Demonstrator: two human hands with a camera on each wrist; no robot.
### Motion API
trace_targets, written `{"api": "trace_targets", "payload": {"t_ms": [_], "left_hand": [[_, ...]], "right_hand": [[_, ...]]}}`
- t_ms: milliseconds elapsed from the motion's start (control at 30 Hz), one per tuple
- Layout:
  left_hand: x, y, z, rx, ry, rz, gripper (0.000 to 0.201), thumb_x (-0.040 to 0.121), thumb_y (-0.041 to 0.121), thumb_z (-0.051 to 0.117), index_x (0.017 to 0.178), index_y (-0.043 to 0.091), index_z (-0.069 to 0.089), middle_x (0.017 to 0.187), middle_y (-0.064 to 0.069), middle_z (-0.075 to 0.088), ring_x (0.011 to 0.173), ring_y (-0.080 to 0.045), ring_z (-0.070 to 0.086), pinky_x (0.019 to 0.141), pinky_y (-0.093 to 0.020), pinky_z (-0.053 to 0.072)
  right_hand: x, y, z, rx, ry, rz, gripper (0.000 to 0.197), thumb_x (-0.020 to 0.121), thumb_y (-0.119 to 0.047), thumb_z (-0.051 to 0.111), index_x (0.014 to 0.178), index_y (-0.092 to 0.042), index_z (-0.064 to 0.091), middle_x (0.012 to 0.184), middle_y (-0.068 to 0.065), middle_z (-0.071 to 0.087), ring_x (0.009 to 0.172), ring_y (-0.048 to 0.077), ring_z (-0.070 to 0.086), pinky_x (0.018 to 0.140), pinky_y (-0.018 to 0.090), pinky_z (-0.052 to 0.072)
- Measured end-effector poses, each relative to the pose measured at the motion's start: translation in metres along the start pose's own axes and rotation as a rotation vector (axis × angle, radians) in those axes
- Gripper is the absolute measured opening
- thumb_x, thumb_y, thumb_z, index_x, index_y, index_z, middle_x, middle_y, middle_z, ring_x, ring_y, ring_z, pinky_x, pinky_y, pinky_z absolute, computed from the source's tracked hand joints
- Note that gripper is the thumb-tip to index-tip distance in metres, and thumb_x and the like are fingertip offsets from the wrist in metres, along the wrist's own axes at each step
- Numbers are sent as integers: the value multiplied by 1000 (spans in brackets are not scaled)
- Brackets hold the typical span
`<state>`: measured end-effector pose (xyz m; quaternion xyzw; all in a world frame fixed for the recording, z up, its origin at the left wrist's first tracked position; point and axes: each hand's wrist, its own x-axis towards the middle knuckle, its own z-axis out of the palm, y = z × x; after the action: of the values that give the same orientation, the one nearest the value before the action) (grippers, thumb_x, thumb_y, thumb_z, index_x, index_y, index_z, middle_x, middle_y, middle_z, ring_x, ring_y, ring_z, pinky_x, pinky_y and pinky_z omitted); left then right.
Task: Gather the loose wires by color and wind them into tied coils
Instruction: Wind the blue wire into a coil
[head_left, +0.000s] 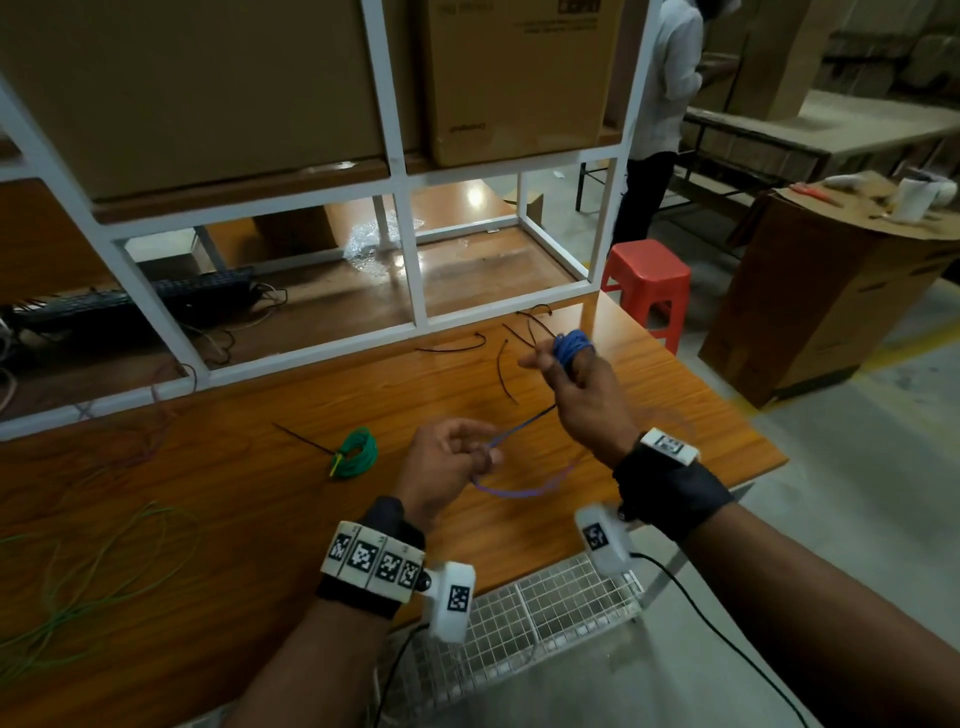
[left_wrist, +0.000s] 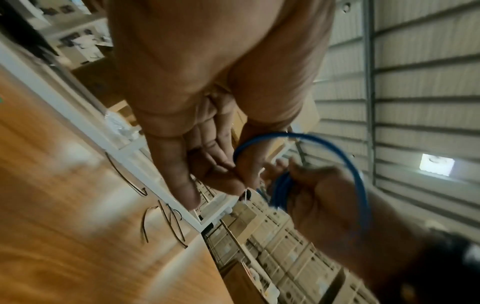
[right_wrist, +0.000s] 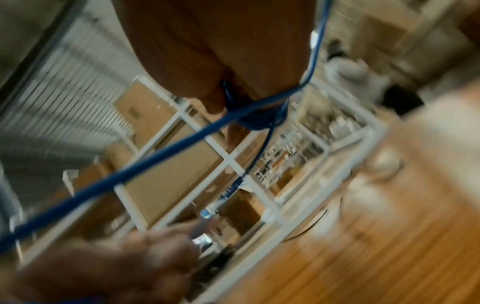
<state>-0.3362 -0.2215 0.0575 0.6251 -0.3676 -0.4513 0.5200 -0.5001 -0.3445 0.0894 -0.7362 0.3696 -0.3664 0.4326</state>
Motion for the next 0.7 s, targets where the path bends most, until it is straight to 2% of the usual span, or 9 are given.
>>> {"api": "trace_targets", "payload": {"t_ms": [67,133,167,233,333,433,500,600,700], "left_hand": [[-2,2,-10,-225,19,-77,37,82,-7,73,113,8,59,81,-13,68,74,-22,67,77,-41,56],[-4,9,-18,-398,48,-141,38,84,-10,68,113,10,53,80,-13,67,71,-21,65,76,-42,59],[-6,13,-19,-443,50,-159,37,85,-10,66,112,11,52,81,-14,68,71,-21,65,76,-43,60],[-9,26,-21,-408,10,-164,34,88,-9,65,113,10,52,83,-14,68,66,-19,63,66,-39,62],[-12,48,-26,-197,-142,-159,35,88,-5,65,118,10,55,81,-12,65,51,-13,49,45,-25,45],[-4,67,-40,-60,-200,-156,38,87,0,68,120,14,56,81,-11,60,47,-11,35,43,-22,29],[2,77,-45,300,-171,-90,30,86,12,74,111,21,63,80,-4,61,54,-13,42,48,-25,34],[6,73,-48,996,-164,110,14,90,27,70,102,33,68,95,9,63,80,-6,55,72,-28,48],[7,62,-58,1162,-124,325,14,92,30,68,104,33,73,102,12,66,93,-7,58,82,-36,54]], "right_hand": [[-1,15,1,-246,-189,-7,15,106,-31,55,95,-32,64,110,1,73,101,19,69,92,53,55],[-7,22,6,-404,-385,-39,29,103,-48,50,100,-23,64,101,1,69,91,23,67,85,56,54],[-9,23,8,-464,-449,-62,41,101,-58,44,101,-22,64,97,1,68,87,23,65,81,56,53],[-12,19,11,-528,-529,-108,41,103,-56,41,100,-23,64,93,0,68,82,22,63,78,53,52],[-14,7,13,-624,-615,-143,26,106,-42,52,92,-20,55,88,1,66,77,22,61,70,41,48],[-18,5,20,-685,-559,-245,19,102,-28,60,100,-10,56,93,7,64,79,25,59,68,40,45],[-18,12,26,-691,-431,-284,8,100,-13,59,105,-7,55,98,9,62,83,26,58,68,35,42],[-20,32,29,-775,-339,-153,15,97,-9,58,111,-5,54,104,15,62,87,34,62,67,39,46],[-31,47,30,-770,-455,-68,7,98,-13,57,101,-7,54,102,17,62,90,38,63,70,41,45]]}}
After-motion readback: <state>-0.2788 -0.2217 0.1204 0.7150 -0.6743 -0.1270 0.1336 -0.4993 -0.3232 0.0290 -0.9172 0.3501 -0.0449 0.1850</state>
